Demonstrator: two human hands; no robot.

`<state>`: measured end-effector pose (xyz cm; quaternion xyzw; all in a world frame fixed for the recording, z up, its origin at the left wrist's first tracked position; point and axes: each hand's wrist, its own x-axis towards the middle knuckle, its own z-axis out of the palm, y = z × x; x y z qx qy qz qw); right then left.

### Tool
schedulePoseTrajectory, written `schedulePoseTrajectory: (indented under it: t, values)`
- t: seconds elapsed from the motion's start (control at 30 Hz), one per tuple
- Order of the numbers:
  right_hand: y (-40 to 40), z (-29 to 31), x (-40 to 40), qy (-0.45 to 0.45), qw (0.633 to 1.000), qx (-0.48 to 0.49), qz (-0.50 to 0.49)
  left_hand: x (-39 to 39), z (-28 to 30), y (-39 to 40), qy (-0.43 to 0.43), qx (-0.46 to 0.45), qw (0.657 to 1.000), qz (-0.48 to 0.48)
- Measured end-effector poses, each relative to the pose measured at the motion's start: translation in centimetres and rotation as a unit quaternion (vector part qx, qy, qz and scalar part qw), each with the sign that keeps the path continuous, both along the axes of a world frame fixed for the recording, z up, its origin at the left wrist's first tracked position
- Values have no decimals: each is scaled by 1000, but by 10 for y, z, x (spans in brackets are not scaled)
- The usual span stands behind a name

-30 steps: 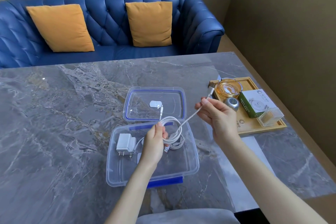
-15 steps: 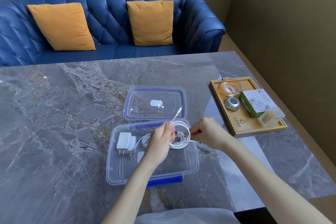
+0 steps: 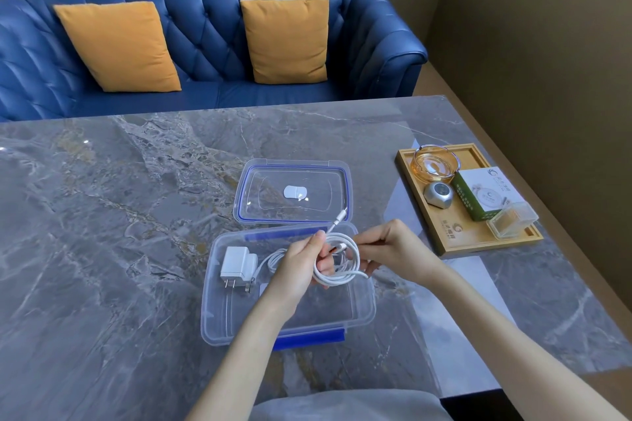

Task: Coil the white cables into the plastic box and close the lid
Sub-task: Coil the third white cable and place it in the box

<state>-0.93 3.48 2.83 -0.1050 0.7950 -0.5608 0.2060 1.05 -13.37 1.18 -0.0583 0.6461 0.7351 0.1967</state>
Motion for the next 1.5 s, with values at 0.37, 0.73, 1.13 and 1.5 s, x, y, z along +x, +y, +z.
schedulePoseTrajectory:
  t: [0.37,0.73,1.13,1.5]
  values:
    - [-18,9,3,9,999,-38,-19,4,-5,7,67,-191,979,23]
    - [-32,-16,11,340,930,125,-64,1,-3,8,131,-204,969,57]
    - [-30,6,-11,149,986,63,-32,5,7,0,253,-414,869,-95]
    - [-29,2,-8,25,978,141,149,17,-14,-10,1,-151,988,-33]
